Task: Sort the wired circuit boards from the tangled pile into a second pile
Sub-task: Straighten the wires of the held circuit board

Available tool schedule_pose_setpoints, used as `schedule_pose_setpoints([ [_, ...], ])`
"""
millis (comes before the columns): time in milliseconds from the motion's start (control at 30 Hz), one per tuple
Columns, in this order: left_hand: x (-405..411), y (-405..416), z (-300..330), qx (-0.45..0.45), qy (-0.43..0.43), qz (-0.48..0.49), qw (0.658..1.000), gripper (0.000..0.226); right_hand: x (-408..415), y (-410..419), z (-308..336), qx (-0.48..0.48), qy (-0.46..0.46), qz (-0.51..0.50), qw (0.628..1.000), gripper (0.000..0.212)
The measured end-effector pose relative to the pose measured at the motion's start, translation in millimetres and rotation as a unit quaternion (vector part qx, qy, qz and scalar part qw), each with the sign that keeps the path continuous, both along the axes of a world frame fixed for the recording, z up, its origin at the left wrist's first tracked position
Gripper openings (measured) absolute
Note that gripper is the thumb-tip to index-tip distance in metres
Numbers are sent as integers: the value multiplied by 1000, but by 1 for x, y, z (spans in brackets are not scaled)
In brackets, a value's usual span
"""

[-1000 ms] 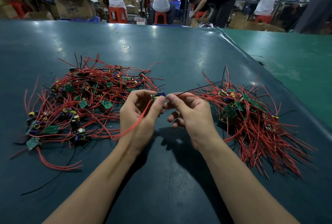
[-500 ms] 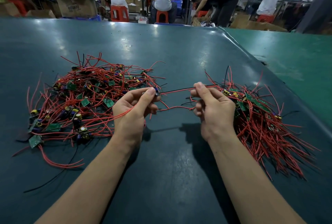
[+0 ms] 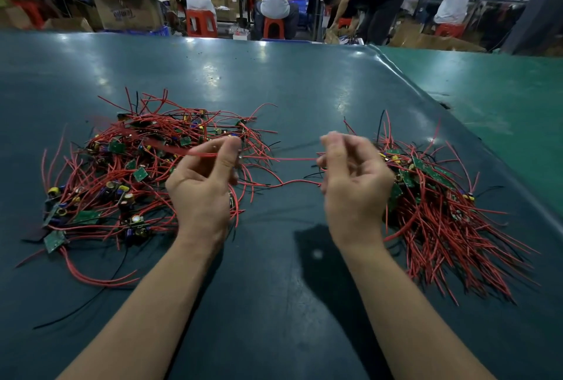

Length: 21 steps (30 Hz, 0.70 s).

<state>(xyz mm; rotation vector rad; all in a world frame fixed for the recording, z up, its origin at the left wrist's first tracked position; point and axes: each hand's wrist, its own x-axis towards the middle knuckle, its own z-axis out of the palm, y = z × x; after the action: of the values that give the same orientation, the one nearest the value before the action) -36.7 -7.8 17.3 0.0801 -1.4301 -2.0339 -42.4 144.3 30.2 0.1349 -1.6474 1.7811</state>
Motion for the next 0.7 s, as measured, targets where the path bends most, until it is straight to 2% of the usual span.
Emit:
schedule_pose_setpoints([
  [67,2,1,-6,-164,2,81,983,21,7,-9,-5,113,72,-7,991,9],
  [133,3,-2,-10,-303,38,140,942,28,12,-12,-6,161,102,50,980,18],
  [200,5,-3,-12,-387,80,151,906,35,14,-13,-8,217,105,112,964,33],
  [267,8,-1,-13,-414,106,121,896,36,14,-14,-10,269,101,120,950,39],
  [400,8,0,-12,-462,119,95,874,23,9,-11,-10,247,98,96,959,25],
  [500,8,2,-9,-475,132,85,866,24,9,-10,-10,234,96,113,961,17],
  [633,8,4,-8,-490,129,69,860,23,9,-11,-6,139,30,139,980,5],
  [700,8,4,-9,-501,120,73,854,23,10,-12,-3,100,1,136,986,16],
])
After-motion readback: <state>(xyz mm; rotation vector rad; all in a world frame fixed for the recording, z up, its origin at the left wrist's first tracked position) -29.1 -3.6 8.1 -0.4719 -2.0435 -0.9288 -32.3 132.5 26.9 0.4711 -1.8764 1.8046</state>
